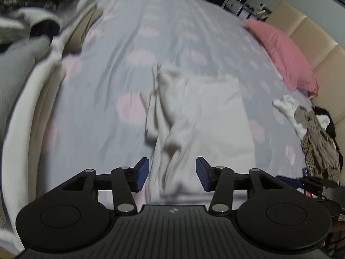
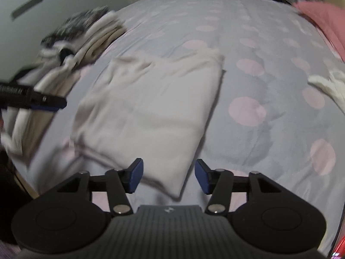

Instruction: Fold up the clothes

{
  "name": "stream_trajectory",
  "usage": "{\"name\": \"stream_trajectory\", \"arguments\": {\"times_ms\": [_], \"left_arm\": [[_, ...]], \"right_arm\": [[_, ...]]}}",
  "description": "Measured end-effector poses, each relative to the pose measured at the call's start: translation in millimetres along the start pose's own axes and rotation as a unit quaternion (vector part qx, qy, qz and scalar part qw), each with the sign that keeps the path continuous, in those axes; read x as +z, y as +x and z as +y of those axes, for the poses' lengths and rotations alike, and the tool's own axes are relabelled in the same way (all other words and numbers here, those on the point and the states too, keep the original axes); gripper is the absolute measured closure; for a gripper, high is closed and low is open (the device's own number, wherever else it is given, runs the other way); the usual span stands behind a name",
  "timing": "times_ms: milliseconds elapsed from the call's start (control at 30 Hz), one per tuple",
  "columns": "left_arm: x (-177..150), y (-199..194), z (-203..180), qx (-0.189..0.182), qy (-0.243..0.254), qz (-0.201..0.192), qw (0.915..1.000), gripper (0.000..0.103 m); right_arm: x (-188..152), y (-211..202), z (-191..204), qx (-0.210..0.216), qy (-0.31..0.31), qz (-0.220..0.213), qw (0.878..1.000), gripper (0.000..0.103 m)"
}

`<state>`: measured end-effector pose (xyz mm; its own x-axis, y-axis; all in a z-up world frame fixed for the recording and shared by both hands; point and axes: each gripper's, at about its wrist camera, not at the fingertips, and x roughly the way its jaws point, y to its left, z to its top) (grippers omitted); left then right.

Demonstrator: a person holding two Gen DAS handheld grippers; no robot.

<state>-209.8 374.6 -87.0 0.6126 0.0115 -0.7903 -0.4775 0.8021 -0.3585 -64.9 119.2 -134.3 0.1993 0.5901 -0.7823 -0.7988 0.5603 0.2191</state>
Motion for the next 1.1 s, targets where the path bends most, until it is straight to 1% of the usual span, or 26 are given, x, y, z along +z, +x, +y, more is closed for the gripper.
{"name": "stream_trajectory", "arguments": {"times_ms": [100, 167, 200, 267, 367, 433, 533, 633, 733, 833, 900, 967, 1000, 1067, 1100], "left_arm": [[16, 5, -5, -0.004, -0.005, -0.005, 1.0, 0.044], [27, 12, -8, 0.003, -0.005, -0.004, 1.0, 0.042], [33, 17, -9, 0.009, -0.005, -0.002, 0.9999, 0.042], [45, 28, -8, 0.018, 0.0, 0.003, 0.9998, 0.042], [60, 52, 1, 0.029, -0.007, 0.011, 0.9995, 0.042], [67, 71, 12, 0.024, -0.028, 0.024, 0.999, 0.042], [67, 89, 33, 0.006, -0.073, 0.017, 0.9972, 0.042], [69, 104, 49, -0.008, -0.118, 0.014, 0.9929, 0.042], [71, 118, 56, -0.015, -0.124, 0.025, 0.9919, 0.042], [72, 127, 57, -0.018, -0.12, 0.025, 0.9923, 0.042], [74, 130, 56, -0.022, -0.115, 0.02, 0.9929, 0.043], [76, 133, 55, -0.025, -0.113, 0.016, 0.9931, 0.044], [76, 134, 54, -0.026, -0.111, 0.014, 0.9933, 0.047], [77, 135, 52, -0.027, -0.106, 0.009, 0.994, 0.052], [77, 136, 52, -0.029, -0.104, 0.007, 0.9942, 0.059]], "right_arm": [[21, 3, -14, 0.006, 0.054, 0.018, 0.998, 0.042], [37, 4, -21, 0.015, 0.075, 0.024, 0.997, 0.039], [45, 5, -25, 0.02, 0.08, 0.027, 0.996, 0.036], [62, 10, -29, 0.025, 0.077, 0.03, 0.996, 0.027], [82, 25, -34, 0.029, 0.067, 0.034, 0.997, 0.025], [90, 39, -40, 0.036, 0.076, 0.035, 0.996, 0.025], [93, 62, -59, 0.062, 0.138, 0.032, 0.988, 0.025], [97, 84, -70, 0.073, 0.184, 0.034, 0.98, 0.025], [102, 102, -77, 0.072, 0.201, 0.036, 0.976, 0.025], [101, 116, -83, 0.073, 0.214, 0.036, 0.973, 0.025], [100, 123, -87, 0.075, 0.222, 0.035, 0.971, 0.026], [99, 130, -91, 0.078, 0.231, 0.035, 0.969, 0.03], [99, 133, -93, 0.079, 0.235, 0.035, 0.968, 0.032], [98, 140, -97, 0.081, 0.242, 0.035, 0.966, 0.045], [99, 142, -96, 0.083, 0.243, 0.036, 0.966, 0.047]]}}
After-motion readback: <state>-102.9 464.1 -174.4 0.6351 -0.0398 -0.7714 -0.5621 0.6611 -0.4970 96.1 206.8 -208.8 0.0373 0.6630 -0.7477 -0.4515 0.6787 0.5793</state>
